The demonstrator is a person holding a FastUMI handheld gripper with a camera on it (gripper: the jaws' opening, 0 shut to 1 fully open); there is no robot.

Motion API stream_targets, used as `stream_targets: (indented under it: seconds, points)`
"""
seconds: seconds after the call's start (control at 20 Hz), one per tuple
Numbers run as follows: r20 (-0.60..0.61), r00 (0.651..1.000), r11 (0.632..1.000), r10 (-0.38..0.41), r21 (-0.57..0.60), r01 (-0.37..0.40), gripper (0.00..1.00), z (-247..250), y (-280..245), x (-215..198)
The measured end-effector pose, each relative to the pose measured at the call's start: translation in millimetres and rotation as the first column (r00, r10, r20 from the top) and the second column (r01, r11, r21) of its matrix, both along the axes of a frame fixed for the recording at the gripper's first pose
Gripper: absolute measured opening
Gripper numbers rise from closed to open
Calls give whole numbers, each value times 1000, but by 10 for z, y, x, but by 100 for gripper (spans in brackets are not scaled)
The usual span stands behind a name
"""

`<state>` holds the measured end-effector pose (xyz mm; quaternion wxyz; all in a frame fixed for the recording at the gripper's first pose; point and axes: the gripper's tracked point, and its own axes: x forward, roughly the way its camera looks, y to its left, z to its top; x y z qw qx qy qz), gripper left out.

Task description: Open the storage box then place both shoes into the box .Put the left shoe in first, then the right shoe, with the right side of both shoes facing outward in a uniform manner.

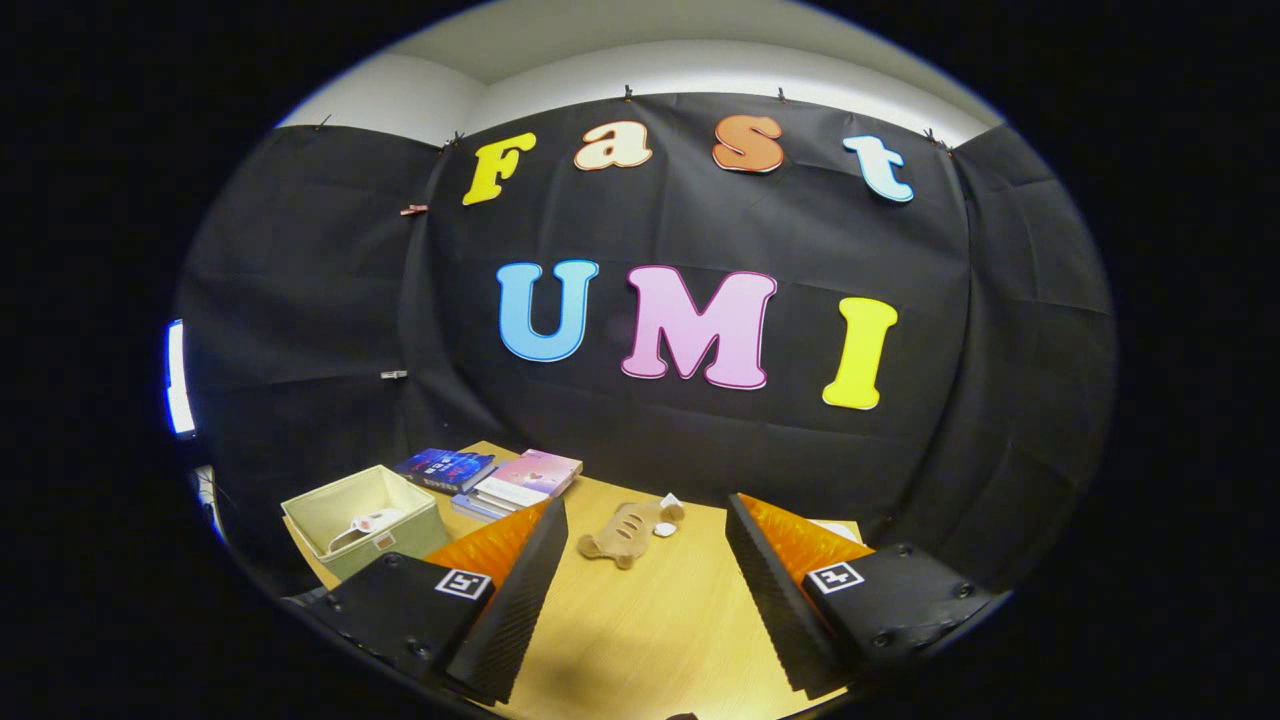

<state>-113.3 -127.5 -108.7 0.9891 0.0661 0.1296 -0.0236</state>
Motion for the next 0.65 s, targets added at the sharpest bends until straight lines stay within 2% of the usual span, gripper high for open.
stream_targets:
  seconds: [0.35, 0.65]
  points:
    - [24, 996, 996, 87, 27, -88, 98, -38, 30, -33]
    - [32, 994, 993, 107, 42, -108, 98, -43, 26, -4]
